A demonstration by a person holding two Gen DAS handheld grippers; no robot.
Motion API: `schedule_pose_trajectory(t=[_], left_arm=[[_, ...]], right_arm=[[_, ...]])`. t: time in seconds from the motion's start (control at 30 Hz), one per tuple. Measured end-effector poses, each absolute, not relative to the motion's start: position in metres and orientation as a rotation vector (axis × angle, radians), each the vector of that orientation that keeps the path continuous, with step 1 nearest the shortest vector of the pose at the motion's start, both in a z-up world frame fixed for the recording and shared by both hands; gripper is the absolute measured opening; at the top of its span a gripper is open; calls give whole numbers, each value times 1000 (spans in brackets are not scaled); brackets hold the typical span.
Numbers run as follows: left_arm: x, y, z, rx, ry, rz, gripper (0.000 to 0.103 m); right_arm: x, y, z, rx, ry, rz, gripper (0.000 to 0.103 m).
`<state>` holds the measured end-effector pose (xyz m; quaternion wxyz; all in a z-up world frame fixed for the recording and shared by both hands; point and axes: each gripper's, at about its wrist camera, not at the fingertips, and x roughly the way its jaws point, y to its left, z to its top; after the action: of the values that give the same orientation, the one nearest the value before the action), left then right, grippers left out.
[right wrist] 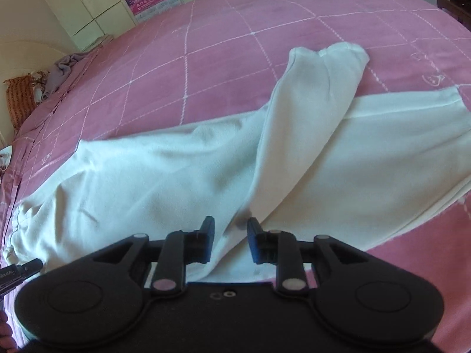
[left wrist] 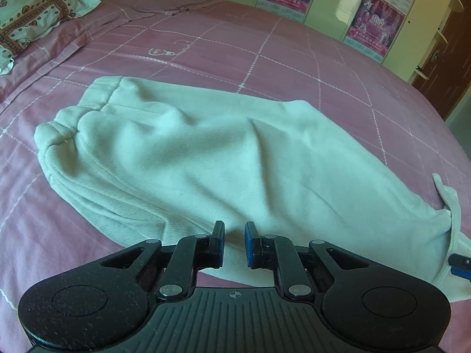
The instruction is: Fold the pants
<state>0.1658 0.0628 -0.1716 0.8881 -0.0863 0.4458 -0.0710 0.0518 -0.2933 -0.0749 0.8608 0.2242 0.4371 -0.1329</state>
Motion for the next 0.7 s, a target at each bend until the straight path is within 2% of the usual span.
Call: schedule_pose_trajectory(t=[0.17,0.27,0.33,0.37,0.43,0.57,0.7], left_arm=[[162,36,-183,-158,963,-170,13],[157,29,-191,-140,971,-161,13],[155,28,-193,-127,967,-157,13],[156,28,-193,-130,968,-159,13],[156,30,-194,-137,970,-162,13],[155,29,-193,-120,969,-171,13],[156,29,-194,-111,967,-179,13]], right_arm=[[86,-319,-67,424,903,-381,41],[107,-325,-69,381,921,-401,40],[119,-330,-77,364,964,-416,33],[121,-333,-80,356,974,-432,17],[117,-340,-78,365,955,-434,6],[71,-361,-47,468,806,-410,5],[9,-375,-56,581,800,-401,5]])
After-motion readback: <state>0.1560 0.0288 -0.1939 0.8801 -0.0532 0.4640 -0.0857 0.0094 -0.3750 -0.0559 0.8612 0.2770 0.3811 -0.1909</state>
